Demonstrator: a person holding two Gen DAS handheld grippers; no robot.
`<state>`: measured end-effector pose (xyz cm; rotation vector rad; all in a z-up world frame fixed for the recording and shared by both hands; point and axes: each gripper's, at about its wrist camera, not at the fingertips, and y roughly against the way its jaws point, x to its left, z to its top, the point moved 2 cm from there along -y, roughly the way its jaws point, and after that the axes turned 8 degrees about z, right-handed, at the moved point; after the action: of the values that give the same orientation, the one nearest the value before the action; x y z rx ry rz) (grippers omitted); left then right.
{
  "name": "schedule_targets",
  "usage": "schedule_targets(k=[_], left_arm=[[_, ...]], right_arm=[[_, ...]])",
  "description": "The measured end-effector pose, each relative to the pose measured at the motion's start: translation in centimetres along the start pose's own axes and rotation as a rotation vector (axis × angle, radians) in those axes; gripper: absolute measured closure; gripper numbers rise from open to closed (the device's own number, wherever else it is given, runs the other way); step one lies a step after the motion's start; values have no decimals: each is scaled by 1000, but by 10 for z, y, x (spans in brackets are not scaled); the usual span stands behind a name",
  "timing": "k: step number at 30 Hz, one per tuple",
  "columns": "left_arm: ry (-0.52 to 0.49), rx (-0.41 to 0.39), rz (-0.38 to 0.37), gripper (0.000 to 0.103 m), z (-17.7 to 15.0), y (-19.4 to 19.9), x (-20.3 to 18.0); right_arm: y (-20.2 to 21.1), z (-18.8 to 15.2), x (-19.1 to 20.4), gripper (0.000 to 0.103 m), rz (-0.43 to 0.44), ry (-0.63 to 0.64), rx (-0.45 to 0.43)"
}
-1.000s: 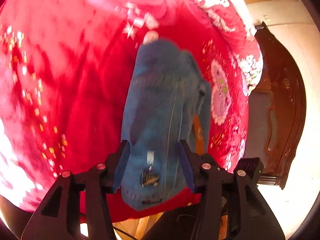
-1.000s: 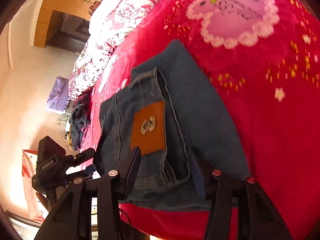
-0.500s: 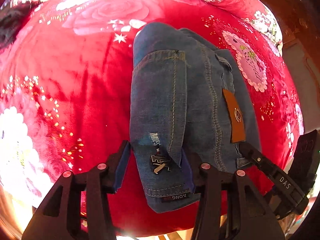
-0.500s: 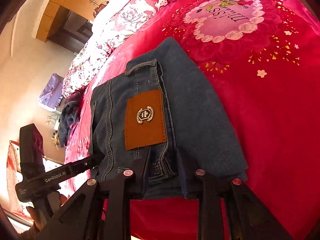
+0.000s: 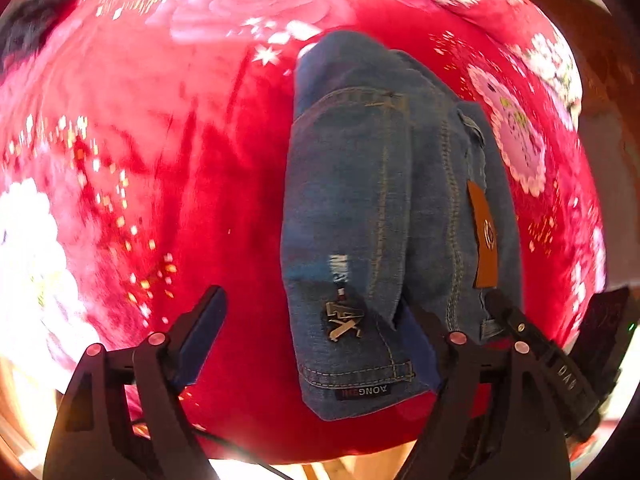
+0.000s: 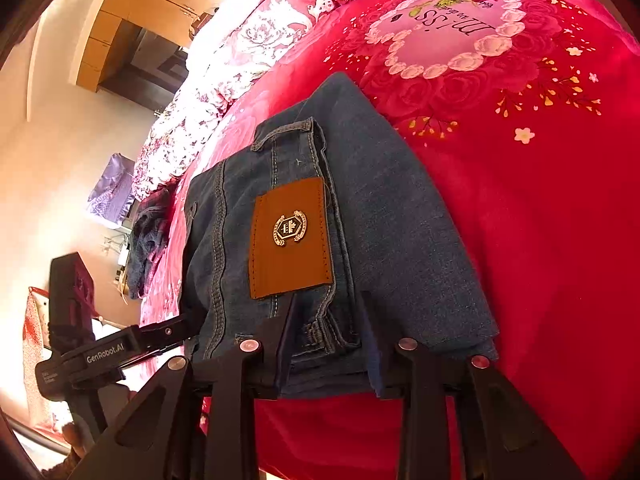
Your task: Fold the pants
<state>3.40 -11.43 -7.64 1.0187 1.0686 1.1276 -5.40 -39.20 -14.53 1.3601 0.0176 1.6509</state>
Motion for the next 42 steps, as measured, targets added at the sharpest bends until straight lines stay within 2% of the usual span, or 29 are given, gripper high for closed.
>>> schedule_targets(k=[4,6,8,10,14,16,18,21,23,28,30,34,36,39,41,42], left_arm=[[189,32,-193,20,-12,-12,31],[187,56,-227,20,-10,-12,35],[147,38,-187,20,-5,-3,35],[84,-18,-128,20,2,12,31],[-13,-98,-36,20,16,35,19],[-52,-110,9,20,23,43,17],[-72,-123,-25,20,32,51,17],[-51,-133,-112,20,43,63,25],[-17,-129,-119,20,56,59,29],[43,2,-83,20,83,20,33],[60,47,-114,20,86,8,31],[70,91,-145,20,88,-8,22],[89,116,-162,20,89,-15,21],[109,138,-218,20,86,-23,21],[98,151,-216,20,85,-29,19],[96,150,-211,20,84,-31,18]], right_arm=[[0,-1,1,67,9,-1,-2],[-1,-1,1,64,17,2,-2],[-2,-1,3,62,19,8,-2],[-2,-1,4,57,21,13,-1],[-1,0,9,56,19,30,-7],[6,3,12,53,11,46,-47],[15,7,11,48,16,44,-87],[18,10,2,47,20,3,-101],[16,12,-2,47,34,-27,-94],[10,33,6,44,85,-3,-90],[0,46,8,44,60,24,-64],[-31,63,-1,43,77,-23,13],[-44,66,4,44,92,8,67],[-50,63,19,50,221,59,138],[-56,62,19,57,180,95,160],[-60,61,15,68,152,96,172]])
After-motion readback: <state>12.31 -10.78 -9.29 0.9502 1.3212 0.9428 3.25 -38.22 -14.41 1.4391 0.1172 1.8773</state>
